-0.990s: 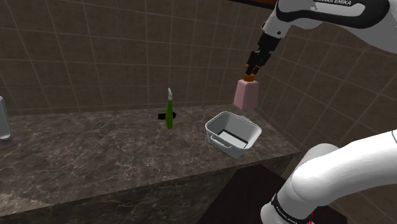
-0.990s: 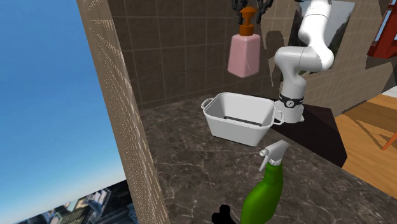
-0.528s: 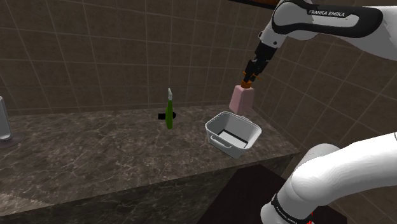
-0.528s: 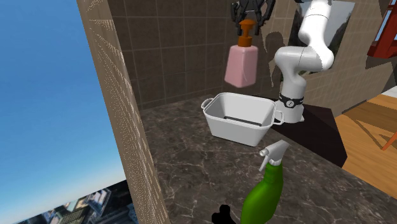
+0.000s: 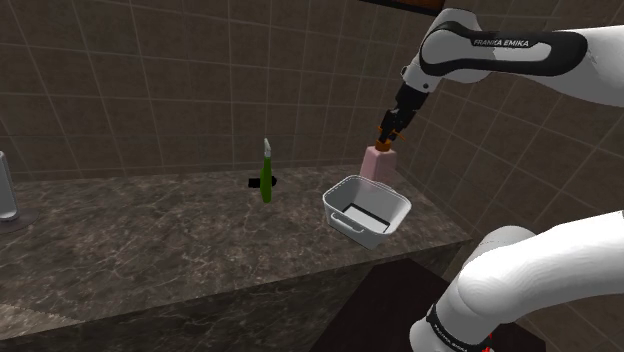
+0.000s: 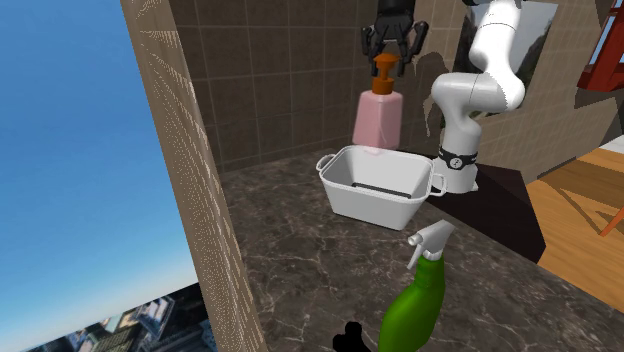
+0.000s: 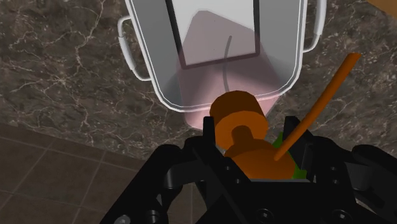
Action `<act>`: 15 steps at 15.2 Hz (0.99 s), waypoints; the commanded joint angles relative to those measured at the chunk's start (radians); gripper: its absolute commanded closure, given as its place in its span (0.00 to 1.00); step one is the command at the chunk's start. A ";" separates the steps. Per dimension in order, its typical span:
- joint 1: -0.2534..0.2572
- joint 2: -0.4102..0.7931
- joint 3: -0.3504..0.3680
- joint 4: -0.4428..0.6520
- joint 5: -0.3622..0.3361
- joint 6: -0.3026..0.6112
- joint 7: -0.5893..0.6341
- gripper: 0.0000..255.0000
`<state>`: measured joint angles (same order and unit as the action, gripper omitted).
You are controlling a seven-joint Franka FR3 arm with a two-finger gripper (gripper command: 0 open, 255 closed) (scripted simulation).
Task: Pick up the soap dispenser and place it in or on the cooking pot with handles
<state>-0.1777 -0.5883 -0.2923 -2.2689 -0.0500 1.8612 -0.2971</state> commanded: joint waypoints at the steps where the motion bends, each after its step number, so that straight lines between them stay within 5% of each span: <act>1: -0.002 -0.002 -0.003 -0.026 -0.002 0.025 -0.003 1.00; 15: -0.007 -0.001 -0.015 -0.132 -0.008 0.131 -0.011 1.00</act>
<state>-0.1843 -0.5896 -0.3072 -2.4006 -0.0583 1.9917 -0.3077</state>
